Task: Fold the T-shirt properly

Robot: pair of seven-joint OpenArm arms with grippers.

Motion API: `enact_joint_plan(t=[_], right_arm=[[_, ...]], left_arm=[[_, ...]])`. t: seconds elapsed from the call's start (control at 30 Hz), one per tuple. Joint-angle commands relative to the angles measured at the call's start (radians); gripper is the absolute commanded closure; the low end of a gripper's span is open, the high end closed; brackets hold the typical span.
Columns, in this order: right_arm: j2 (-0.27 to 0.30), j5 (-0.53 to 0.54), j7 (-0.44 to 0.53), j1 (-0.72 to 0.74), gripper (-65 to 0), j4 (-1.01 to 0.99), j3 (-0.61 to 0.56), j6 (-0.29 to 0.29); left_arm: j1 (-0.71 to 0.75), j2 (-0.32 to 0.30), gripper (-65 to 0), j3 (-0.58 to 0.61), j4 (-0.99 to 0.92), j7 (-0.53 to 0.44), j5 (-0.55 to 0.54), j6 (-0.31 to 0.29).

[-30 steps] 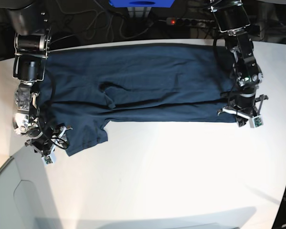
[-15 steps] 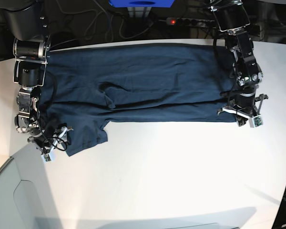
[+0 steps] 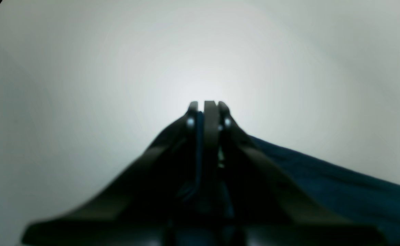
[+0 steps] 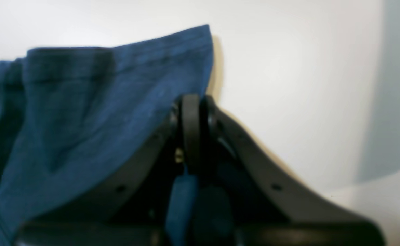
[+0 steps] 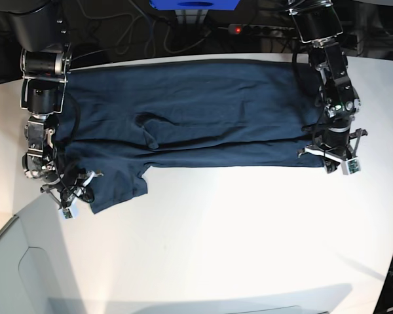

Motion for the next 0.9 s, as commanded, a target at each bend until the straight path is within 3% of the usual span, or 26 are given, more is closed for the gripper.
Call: enact_joint_plan(t=[0.0,0.33,0.67,0.77,0.87], right_arm=[[0.008,-0.004,-0.016,-0.005,-0.2,0.045,0.004,0.0],[0.01,-0.002,-0.052,-0.115,-0.1,0.481,0.007,0.0],[0.007,-0.004,-0.09,-0.114,-0.8,0.448,0.002,0.025],[0.007,-0.004,-0.09,-0.101,-10.1,0.381,0.001,0.025],[0.007,-0.004,-0.09,-0.084,-27.9,0.315,0.001,0.023]], left_arm=[[-0.016,-0.013,0.0,-0.002,0.018,-0.022,-0.003,0.001],[-0.018,-0.014,0.0,-0.002,0.02,-0.022,-0.003,0.001],[-0.018,-0.014,0.0,-0.002,0.02,-0.022,-0.003,0.001],[-0.018,-0.014,0.0,-0.002,0.02,-0.022,-0.003,0.001],[-0.018,-0.014,0.0,-0.002,0.02,-0.022,-0.003,0.001]])
